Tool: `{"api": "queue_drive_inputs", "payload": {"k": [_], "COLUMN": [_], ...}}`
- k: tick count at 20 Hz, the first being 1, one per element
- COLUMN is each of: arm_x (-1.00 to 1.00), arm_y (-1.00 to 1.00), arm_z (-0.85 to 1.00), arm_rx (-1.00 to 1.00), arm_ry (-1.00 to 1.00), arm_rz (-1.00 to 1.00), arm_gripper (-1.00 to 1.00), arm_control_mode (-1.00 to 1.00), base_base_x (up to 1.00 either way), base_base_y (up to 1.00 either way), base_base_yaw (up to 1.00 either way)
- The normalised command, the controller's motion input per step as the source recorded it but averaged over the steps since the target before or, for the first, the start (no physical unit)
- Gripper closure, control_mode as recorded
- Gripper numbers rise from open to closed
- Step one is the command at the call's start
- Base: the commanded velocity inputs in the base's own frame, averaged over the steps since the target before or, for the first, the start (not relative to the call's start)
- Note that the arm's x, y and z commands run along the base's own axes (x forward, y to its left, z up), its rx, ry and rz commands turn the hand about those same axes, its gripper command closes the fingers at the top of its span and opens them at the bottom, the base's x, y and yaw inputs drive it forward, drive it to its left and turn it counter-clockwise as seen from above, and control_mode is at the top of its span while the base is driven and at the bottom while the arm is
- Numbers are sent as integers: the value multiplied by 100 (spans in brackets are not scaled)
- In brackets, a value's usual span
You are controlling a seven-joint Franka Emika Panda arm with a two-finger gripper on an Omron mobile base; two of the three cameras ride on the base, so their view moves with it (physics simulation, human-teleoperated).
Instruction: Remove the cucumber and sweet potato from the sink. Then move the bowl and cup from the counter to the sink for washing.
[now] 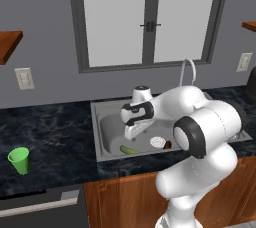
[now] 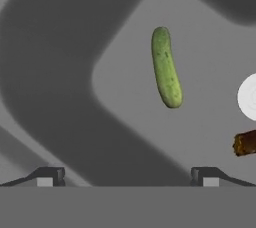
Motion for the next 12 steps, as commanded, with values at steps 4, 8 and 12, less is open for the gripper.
{"api": "queue_drive_inputs", "payload": {"k": [4, 8, 12], "arm_x": [0, 2, 3], "arm_y": [7, 2, 0], "arm_z": [-18, -18, -17], "arm_rx": [0, 0, 0], "arm_ry": [0, 0, 0], "arm_rz": [-3, -5, -6], "arm_gripper": [-100, -100, -100], "arm_control_mode": [-100, -100, -100], "base_base_x": [0, 0, 0], "base_base_y": [0, 0, 0], "base_base_yaw": [0, 0, 0]}}
